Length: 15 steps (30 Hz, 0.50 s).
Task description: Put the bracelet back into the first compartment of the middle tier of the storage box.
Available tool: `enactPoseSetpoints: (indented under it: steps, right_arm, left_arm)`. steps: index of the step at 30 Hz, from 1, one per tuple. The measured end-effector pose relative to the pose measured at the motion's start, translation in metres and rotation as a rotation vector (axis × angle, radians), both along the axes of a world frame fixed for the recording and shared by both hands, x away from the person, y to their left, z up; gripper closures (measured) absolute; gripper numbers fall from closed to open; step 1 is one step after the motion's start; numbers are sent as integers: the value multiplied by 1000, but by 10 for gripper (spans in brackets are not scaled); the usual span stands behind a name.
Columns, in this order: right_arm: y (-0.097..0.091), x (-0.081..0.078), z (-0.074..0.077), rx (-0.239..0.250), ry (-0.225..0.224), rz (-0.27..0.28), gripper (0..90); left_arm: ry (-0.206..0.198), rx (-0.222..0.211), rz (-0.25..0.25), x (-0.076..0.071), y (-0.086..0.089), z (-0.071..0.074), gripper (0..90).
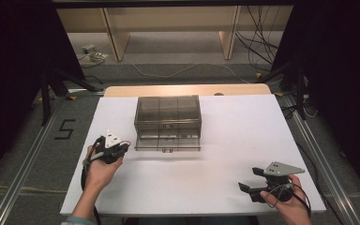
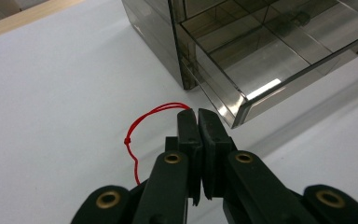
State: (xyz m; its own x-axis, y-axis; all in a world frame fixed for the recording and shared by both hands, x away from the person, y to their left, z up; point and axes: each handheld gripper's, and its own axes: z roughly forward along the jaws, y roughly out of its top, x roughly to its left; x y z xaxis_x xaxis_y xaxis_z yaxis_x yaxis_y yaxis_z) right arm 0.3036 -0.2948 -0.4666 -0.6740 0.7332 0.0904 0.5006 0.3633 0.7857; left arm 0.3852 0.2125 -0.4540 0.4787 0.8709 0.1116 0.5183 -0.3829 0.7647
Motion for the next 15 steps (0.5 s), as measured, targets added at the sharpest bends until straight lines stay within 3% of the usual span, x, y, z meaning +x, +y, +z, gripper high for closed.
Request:
enactPoseSetpoints:
  steps: [15]
  right_arm:
    - [0,0,0,-3,0,-1,190]
  left_arm:
    - [-38,-1,-13,-3,-6,12,884]
